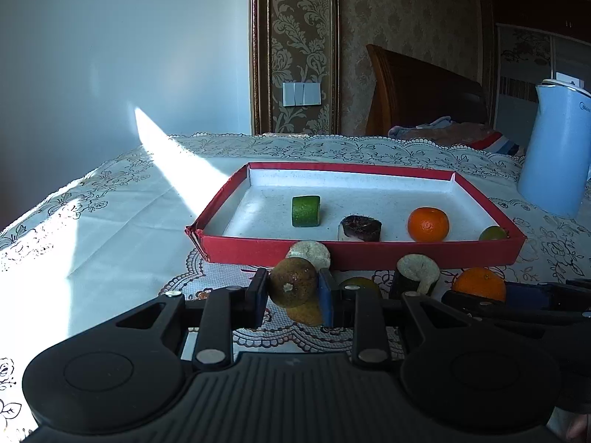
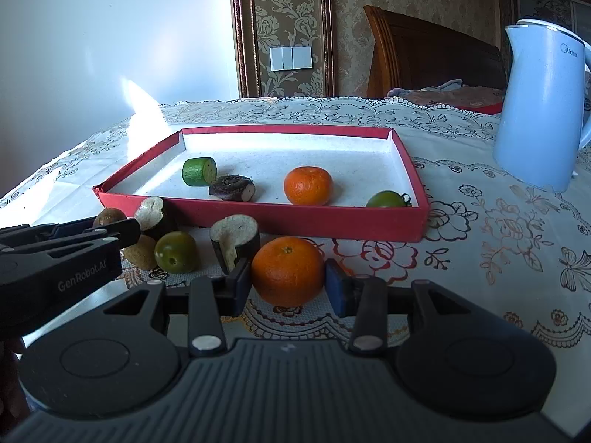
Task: Organize fruits
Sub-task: 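Carry the brown fruit with the left tool while the right carries the orange over the tray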
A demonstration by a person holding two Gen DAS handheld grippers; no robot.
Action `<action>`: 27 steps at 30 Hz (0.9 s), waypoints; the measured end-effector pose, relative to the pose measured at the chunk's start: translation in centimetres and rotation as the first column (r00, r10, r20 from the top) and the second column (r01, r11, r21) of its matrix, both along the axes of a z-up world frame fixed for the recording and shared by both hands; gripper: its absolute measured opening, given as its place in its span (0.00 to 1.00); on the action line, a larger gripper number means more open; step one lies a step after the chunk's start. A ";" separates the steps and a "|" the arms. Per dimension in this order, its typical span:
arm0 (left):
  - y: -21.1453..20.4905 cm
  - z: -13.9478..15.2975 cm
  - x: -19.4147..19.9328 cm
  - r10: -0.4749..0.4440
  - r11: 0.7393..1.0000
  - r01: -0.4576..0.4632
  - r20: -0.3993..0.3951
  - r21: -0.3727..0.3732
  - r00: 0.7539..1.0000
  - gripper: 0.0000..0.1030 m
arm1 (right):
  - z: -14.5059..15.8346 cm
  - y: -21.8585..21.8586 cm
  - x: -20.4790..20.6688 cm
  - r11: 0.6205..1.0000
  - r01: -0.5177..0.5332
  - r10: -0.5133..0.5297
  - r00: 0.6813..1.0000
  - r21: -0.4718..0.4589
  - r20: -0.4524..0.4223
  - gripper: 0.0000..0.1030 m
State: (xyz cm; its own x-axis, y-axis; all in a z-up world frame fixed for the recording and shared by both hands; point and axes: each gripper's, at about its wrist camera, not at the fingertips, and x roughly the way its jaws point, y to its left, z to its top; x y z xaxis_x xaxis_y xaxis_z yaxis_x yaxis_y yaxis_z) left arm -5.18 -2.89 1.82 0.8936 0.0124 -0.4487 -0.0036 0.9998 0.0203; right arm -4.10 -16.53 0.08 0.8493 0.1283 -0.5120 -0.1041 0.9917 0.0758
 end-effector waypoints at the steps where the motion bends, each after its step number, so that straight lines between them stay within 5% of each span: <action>1: -0.2 0.0 -0.1 -0.004 1.000 0.004 0.004 0.006 1.000 0.27 | 0.0 -0.1 -0.1 1.000 0.006 -0.006 1.000 0.005 0.001 0.39; 27: -1.2 1.5 0.4 -0.013 1.000 0.012 0.041 0.019 0.999 0.27 | 2.0 0.1 -0.1 0.999 0.010 -0.013 0.998 0.038 0.069 0.39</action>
State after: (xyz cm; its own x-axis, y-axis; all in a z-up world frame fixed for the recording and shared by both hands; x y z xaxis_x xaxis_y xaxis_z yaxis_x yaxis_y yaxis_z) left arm -4.78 -4.11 3.29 0.9114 0.0094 -0.4114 0.0073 0.9992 0.0391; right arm -4.18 -16.41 2.11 0.8842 0.1364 -0.4467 -0.0991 0.9894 0.1060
